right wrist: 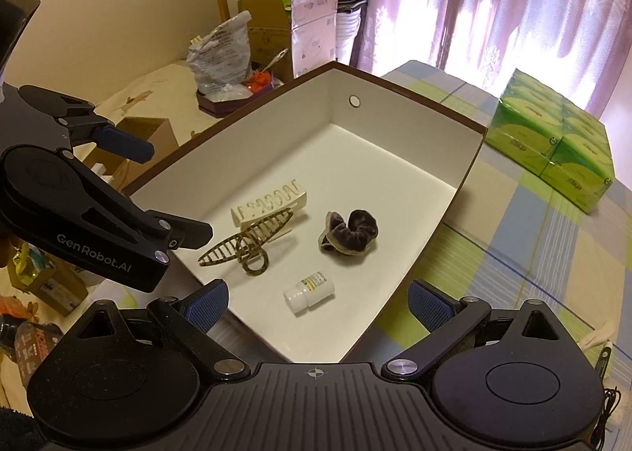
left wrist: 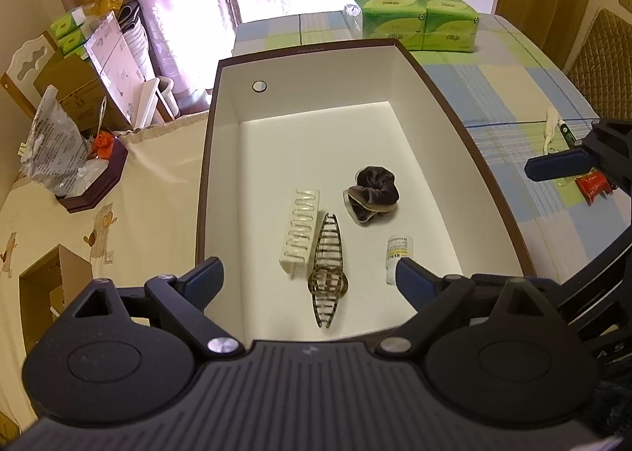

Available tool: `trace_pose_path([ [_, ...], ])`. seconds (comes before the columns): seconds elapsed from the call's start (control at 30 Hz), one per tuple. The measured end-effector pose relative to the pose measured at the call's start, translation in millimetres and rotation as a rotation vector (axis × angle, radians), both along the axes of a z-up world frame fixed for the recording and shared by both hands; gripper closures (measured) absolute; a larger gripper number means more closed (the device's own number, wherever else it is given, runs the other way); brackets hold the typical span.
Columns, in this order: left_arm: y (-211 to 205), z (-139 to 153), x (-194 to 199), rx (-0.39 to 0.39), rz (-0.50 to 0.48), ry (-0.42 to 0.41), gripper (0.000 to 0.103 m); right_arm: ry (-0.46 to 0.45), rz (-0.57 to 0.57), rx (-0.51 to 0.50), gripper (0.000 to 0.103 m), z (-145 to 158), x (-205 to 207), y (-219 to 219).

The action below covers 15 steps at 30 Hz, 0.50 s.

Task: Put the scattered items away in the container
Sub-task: 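Withdraw both tools from the box toward the remaining items on the table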

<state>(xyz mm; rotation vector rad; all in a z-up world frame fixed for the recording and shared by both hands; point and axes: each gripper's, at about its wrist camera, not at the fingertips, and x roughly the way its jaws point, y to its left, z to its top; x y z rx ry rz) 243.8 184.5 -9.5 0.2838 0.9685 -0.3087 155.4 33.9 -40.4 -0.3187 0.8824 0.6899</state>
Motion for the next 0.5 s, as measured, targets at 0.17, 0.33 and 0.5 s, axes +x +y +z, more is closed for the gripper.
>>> trace_pose_path([
  [0.17,-0.7,1.1,-12.5,0.003,0.015,0.000,0.011,-0.003,0.019,0.007,0.001,0.0,-8.3,-5.7],
  [0.33,-2.8,3.2,-24.5,0.008,0.026,0.000,0.011,-0.005,0.009,0.018,0.001,1.4,-12.0,-16.2],
  [0.5,-11.1,2.7,-35.4,0.005,0.032,0.011,0.011,-0.007,0.012,0.026,0.001,4.1,-15.3,-29.0],
])
